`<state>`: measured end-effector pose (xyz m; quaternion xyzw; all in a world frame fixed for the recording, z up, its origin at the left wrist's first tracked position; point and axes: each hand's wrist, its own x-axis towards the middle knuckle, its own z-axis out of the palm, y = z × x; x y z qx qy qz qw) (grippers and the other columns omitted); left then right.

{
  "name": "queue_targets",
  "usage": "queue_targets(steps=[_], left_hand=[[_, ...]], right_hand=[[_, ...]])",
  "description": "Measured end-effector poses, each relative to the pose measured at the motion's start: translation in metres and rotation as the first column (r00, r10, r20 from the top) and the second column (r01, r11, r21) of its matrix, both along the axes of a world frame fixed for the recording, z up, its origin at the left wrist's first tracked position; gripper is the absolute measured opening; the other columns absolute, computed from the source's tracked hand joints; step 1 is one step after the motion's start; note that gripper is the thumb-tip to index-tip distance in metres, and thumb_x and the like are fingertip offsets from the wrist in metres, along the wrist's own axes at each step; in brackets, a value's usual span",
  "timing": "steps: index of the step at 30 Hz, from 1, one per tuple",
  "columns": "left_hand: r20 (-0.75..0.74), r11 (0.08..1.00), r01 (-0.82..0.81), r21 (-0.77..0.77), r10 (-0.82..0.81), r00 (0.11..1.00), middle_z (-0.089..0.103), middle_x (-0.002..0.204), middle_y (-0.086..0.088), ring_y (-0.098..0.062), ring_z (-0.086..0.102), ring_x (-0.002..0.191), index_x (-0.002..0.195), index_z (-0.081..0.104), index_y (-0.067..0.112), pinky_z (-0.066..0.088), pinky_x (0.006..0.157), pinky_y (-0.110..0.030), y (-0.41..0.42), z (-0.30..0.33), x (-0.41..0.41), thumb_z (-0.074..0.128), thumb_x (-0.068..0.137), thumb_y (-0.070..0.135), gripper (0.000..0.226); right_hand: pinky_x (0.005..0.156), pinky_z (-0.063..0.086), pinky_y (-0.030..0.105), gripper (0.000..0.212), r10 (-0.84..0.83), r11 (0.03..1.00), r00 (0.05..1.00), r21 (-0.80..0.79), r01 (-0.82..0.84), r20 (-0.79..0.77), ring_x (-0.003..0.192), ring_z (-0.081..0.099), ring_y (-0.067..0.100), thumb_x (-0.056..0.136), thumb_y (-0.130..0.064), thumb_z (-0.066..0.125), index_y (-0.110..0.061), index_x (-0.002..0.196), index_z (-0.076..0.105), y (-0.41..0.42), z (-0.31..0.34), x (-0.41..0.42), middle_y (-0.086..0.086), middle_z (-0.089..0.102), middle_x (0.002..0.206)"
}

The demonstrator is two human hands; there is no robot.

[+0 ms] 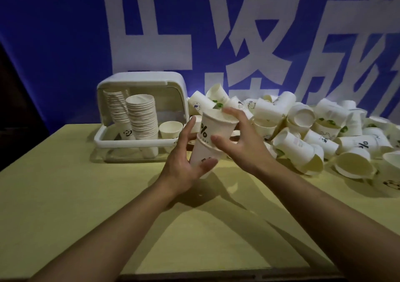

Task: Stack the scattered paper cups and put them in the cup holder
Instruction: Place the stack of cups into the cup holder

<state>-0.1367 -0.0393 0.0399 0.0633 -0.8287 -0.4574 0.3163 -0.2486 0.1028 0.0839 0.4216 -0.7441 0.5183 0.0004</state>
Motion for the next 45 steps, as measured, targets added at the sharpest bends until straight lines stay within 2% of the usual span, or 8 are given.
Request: queue_targets(steps=[5, 9, 16, 22, 29, 38, 41, 45], left_hand=[[-0.076, 0.995, -0.077, -0.069, 0.071, 0.995, 0.047, 0.134, 0.016, -0.002, 0.053, 0.121, 0.134, 0.013, 0.079, 0.053, 0.094, -0.031, -0.027, 0.007, 0.021, 0.065, 0.076, 0.066, 0.079], [-0.056, 0.993, -0.087, -0.081, 0.083, 0.995, 0.046, 0.124, 0.039, 0.001, 0.057, 0.112, 0.119, 0.035, 0.07, 0.057, 0.084, -0.028, -0.051, 0.006, 0.043, 0.064, 0.077, 0.061, 0.052], [-0.198, 0.936, -0.35, 0.014, 0.346, 0.917, 0.051, 0.125, 0.029, -0.008, 0.064, 0.107, 0.12, 0.037, 0.059, 0.059, 0.081, -0.032, -0.098, 0.047, 0.06, 0.064, 0.079, 0.064, 0.05], [-0.311, 0.871, -0.49, 0.036, 0.476, 0.823, 0.052, 0.125, 0.014, -0.005, 0.064, 0.102, 0.128, 0.039, 0.032, 0.059, 0.08, -0.03, -0.129, 0.1, 0.034, 0.074, 0.09, 0.04, 0.053], [-0.205, 0.813, -0.576, -0.087, 0.551, 0.809, 0.057, 0.136, 0.0, -0.019, 0.062, 0.112, 0.132, 0.042, 0.031, 0.054, 0.076, -0.024, -0.15, 0.098, -0.003, 0.074, 0.089, 0.043, 0.055], [0.09, 0.693, -0.596, -0.406, 0.679, 0.729, 0.048, 0.141, 0.005, -0.022, 0.044, 0.128, 0.127, 0.057, 0.036, 0.043, 0.097, -0.047, -0.161, 0.077, 0.001, 0.053, 0.09, 0.065, 0.047], [0.066, 0.701, -0.657, -0.278, 0.696, 0.715, 0.047, 0.144, 0.003, -0.023, 0.045, 0.129, 0.125, 0.06, 0.031, 0.042, 0.096, -0.044, -0.163, 0.08, -0.005, 0.036, 0.097, 0.065, 0.05], [-0.037, 0.73, -0.672, -0.126, 0.674, 0.738, 0.054, 0.139, 0.003, -0.02, 0.053, 0.123, 0.13, 0.057, 0.03, 0.05, 0.098, -0.042, -0.154, 0.089, -0.019, 0.054, 0.096, 0.054, 0.042]], right_hand=[[0.116, 0.035, 0.046, 0.078, 0.139, 0.98, 0.99, 0.146, -0.133, -0.035, 0.142, 0.03, 0.012, 0.082, -0.066, 0.056, -0.039, 0.151, 0.031, -0.031, -0.027, 0.021, -0.012, 0.031, 0.154], [0.116, 0.036, 0.04, 0.077, 0.239, 0.966, 0.971, 0.09, -0.241, 0.028, 0.142, 0.031, 0.006, 0.087, -0.064, 0.054, -0.043, 0.154, 0.022, -0.058, -0.039, 0.029, -0.014, 0.03, 0.159], [0.075, 0.057, 0.03, 0.019, 0.29, 0.936, 0.921, 0.123, -0.33, 0.259, 0.084, 0.069, 0.013, 0.096, -0.025, 0.06, -0.027, 0.113, 0.068, -0.081, -0.078, 0.019, -0.007, 0.071, 0.103], [0.068, 0.052, 0.027, 0.016, 0.265, 0.945, 0.914, 0.104, -0.309, 0.309, 0.074, 0.067, 0.024, 0.097, -0.013, 0.058, -0.021, 0.099, 0.072, -0.078, -0.084, 0.018, 0.012, 0.072, 0.084], [0.073, 0.055, 0.038, 0.02, 0.256, 0.949, 0.898, 0.084, -0.304, 0.358, 0.07, 0.064, 0.02, 0.098, -0.011, 0.055, -0.02, 0.095, 0.072, -0.078, -0.087, 0.014, -0.003, 0.066, 0.069], [0.069, 0.053, 0.022, 0.02, 0.269, 0.943, 0.897, 0.091, -0.319, 0.352, 0.077, 0.069, 0.011, 0.099, -0.012, 0.055, -0.02, 0.097, 0.072, -0.076, -0.084, 0.015, 0.01, 0.071, 0.083], [0.069, 0.053, 0.024, 0.019, 0.274, 0.944, 0.894, 0.081, -0.321, 0.354, 0.073, 0.068, 0.008, 0.099, -0.012, 0.055, -0.019, 0.097, 0.072, -0.077, -0.084, 0.016, 0.014, 0.071, 0.085], [0.069, 0.053, 0.024, 0.02, 0.276, 0.943, 0.896, 0.08, -0.322, 0.347, 0.069, 0.066, 0.006, 0.099, -0.011, 0.054, -0.019, 0.097, 0.072, -0.076, -0.085, 0.015, 0.008, 0.067, 0.075]])
